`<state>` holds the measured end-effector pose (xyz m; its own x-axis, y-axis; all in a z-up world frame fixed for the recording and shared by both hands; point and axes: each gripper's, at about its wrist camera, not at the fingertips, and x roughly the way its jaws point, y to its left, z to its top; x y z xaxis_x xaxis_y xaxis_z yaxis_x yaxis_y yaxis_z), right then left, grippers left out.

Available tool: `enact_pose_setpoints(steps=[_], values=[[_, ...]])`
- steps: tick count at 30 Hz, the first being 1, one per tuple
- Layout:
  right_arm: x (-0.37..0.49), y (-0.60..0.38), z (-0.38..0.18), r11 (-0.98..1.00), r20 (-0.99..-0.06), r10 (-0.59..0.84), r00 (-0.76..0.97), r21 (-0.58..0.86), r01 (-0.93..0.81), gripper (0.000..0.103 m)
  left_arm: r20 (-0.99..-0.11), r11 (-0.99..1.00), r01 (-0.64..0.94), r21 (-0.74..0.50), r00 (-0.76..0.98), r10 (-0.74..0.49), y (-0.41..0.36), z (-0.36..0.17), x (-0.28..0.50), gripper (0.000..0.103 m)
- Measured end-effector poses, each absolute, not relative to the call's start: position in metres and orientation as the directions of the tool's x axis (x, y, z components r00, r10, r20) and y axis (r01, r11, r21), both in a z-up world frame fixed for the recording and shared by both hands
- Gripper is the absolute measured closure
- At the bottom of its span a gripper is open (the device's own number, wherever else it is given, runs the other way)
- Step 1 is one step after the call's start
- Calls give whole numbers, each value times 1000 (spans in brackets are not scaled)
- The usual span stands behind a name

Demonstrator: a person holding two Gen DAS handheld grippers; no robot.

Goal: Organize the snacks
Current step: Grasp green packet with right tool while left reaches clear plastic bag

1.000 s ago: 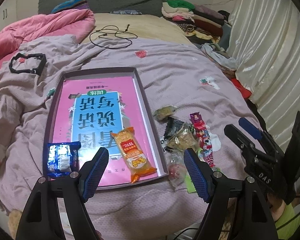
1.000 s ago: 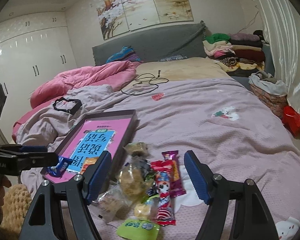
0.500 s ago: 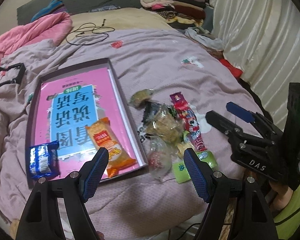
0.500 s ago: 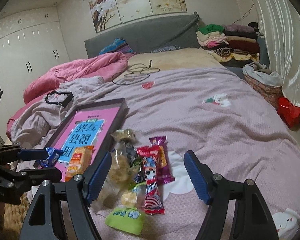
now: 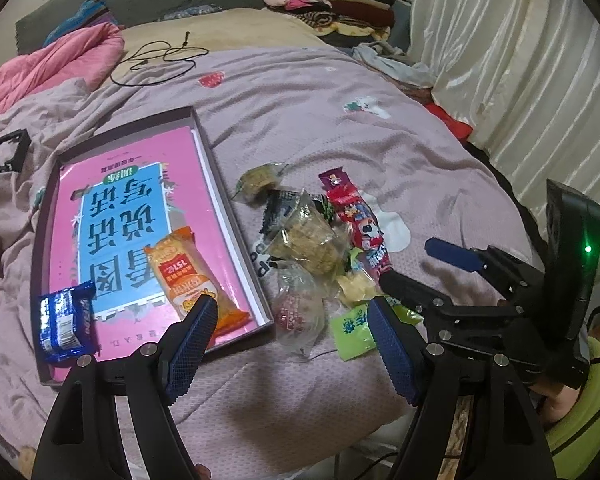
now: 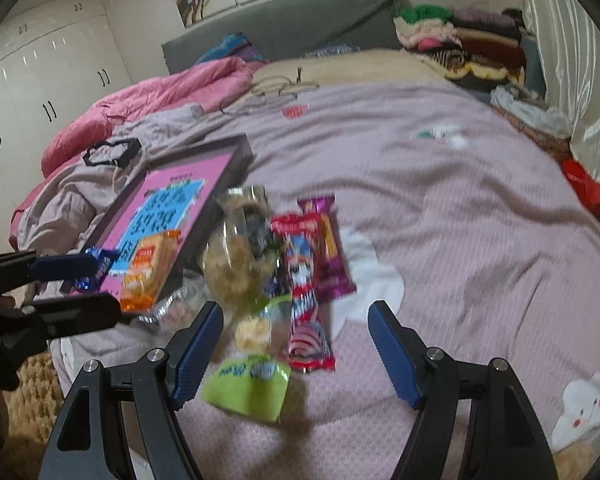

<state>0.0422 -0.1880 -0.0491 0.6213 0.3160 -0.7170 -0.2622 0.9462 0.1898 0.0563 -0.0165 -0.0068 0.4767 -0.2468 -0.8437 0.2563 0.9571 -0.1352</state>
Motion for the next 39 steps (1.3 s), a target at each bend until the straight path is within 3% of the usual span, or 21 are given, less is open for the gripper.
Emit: enact_pose_setpoints(steps=[7, 17, 30, 39], values=[[37, -187, -59, 938, -742, 337, 580, 212, -273, 31, -855, 946, 307, -108, 456, -246, -29, -14, 56, 28], [36, -175, -65, 900, -741, 418, 525, 260, -350, 64, -869, 933, 347, -92, 430, -246, -40, -23, 62, 43], [43, -170, -75, 880, -749, 452, 484, 286, -379, 65, -905, 926, 368, -77, 365, -220, -51, -39, 76, 45], [46, -157, -80, 889, -764, 410, 499, 211, -407, 64, -915, 931, 358, -73, 347, -206, -51, -43, 86, 45]])
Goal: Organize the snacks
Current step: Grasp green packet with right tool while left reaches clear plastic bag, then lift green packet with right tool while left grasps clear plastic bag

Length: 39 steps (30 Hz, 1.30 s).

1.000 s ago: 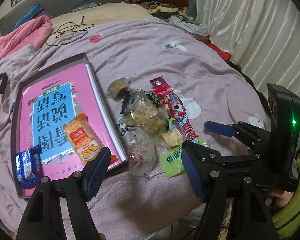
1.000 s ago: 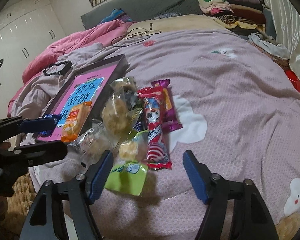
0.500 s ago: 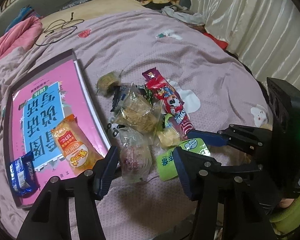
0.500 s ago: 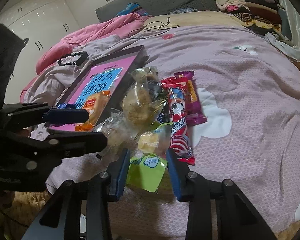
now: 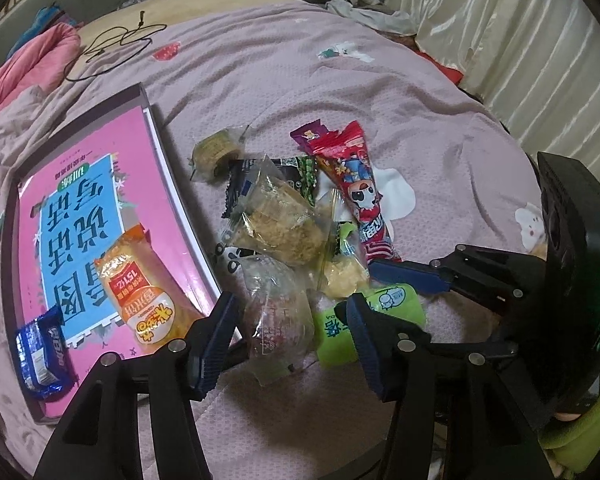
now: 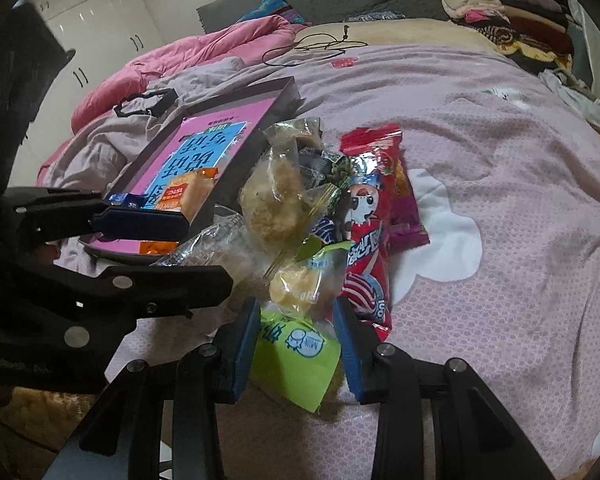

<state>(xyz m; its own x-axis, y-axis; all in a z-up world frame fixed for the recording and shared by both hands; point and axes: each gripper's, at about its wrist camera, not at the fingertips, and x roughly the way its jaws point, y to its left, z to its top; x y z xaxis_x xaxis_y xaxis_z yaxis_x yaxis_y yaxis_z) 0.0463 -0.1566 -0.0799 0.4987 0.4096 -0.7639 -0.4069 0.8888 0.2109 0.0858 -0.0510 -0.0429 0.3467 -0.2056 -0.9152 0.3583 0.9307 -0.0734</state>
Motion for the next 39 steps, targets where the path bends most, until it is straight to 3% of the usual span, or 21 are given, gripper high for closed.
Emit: enact_pose_setpoints(steps=[11, 20, 23, 35, 39], values=[[50, -149, -87, 886, -790, 361, 495, 126, -447, 69, -940, 926, 378, -12, 313, -139, -65, -46, 95, 45], [41, -178, -74, 891, -768, 402, 500, 202, -406, 69, -958, 924, 382, -1, 264, -111, -72, -56, 100, 47], [39, -182, -70, 895, -762, 397, 512, 198, -400, 69, -961, 926, 378, 5, 259, -100, -71, -58, 104, 53], [44, -213, -50, 896, -685, 437, 583, 270, -354, 69, -968, 913, 403, 65, 249, -42, -86, -73, 113, 53], [44, -215, -46, 896, -668, 438, 602, 275, -348, 69, -967, 920, 385, 71, 252, -31, -86, -82, 114, 60]])
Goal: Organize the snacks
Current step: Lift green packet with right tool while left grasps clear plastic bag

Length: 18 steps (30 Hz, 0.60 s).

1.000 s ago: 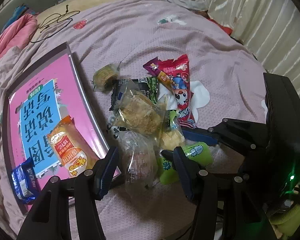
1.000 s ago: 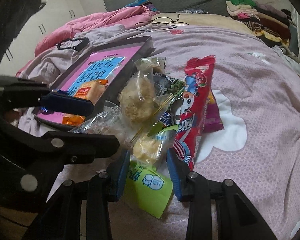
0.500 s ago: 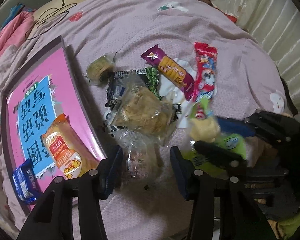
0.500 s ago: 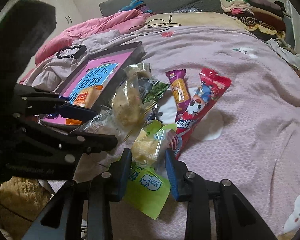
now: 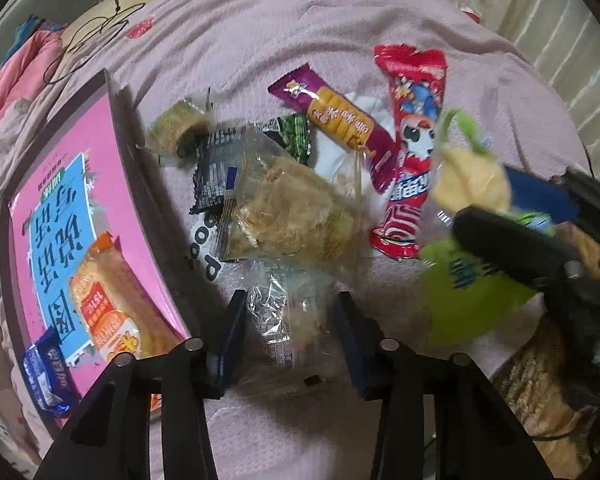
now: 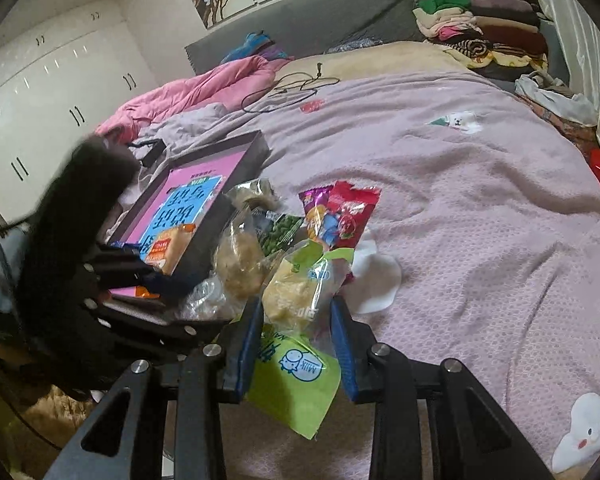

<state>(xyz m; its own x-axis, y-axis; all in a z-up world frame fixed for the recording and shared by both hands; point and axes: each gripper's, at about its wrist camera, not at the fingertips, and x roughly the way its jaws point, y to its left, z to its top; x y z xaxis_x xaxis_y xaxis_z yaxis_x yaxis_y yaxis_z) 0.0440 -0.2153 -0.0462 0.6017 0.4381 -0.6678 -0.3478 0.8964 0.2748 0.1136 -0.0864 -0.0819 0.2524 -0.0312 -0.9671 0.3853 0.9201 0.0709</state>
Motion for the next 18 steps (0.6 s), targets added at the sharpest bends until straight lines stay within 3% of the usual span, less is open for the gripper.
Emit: enact_pose_setpoints(steps=[18], values=[[45, -227, -40, 887, -605, 461, 649, 319, -334, 69, -935, 932, 360, -43, 313, -164, -78, -50, 83, 64]])
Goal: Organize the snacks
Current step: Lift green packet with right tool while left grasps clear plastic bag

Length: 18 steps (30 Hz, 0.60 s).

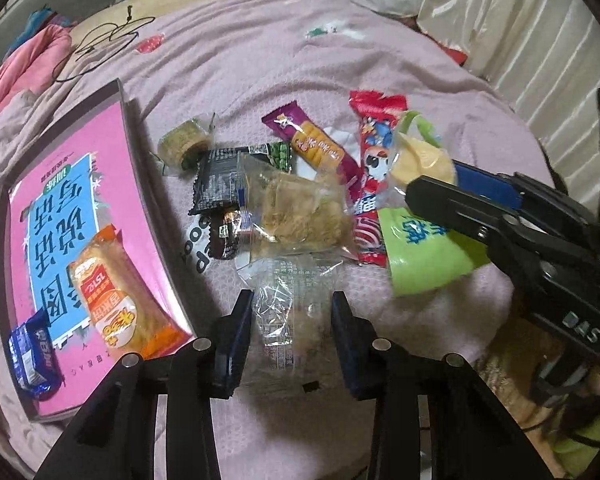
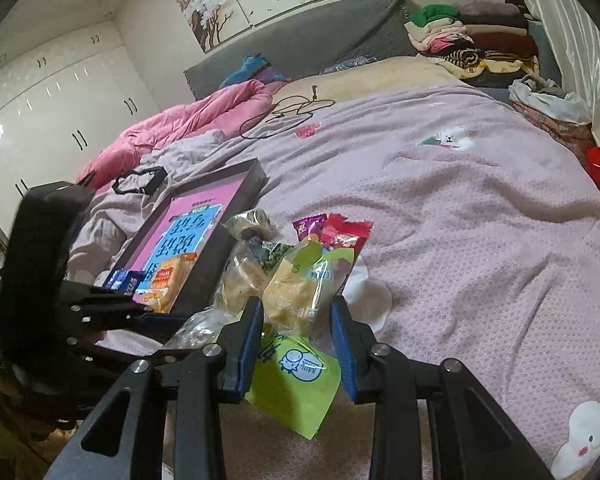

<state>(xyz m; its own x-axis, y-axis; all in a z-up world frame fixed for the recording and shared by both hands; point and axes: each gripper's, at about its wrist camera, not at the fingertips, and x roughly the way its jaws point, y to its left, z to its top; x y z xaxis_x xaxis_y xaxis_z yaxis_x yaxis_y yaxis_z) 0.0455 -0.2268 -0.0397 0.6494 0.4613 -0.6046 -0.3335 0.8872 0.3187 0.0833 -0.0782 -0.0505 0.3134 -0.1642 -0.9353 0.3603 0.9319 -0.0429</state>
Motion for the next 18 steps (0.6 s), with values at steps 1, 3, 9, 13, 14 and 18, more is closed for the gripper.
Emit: enact_pose_setpoints(steps=[1, 3, 9, 13, 14, 18], values=[[45, -227, -39, 887, -602, 462, 652, 320, -333, 69, -934, 933, 357, -45, 316, -166, -78, -48, 82, 64], [45, -228, -38, 888, -599, 459, 656, 320, -330, 69, -932, 937, 346, -45, 324, -164, -74, -45, 78, 64], [42, -227, -34, 887, -580, 461, 671, 311, -340, 69, -925, 949, 308, -61, 341, -170, -53, -38, 83, 64], [40, -224, -32, 888, -575, 460, 677, 298, -350, 69, -919, 955, 290, -67, 354, -172, -44, -33, 80, 64], [39, -223, -32, 888, -573, 459, 679, 296, -351, 69, -918, 956, 286, -69, 357, -173, -43, -32, 80, 64], [35, -221, -30, 885, -562, 465, 683, 292, -362, 69, -912, 958, 278, -75, 370, -179, -38, -26, 79, 64]])
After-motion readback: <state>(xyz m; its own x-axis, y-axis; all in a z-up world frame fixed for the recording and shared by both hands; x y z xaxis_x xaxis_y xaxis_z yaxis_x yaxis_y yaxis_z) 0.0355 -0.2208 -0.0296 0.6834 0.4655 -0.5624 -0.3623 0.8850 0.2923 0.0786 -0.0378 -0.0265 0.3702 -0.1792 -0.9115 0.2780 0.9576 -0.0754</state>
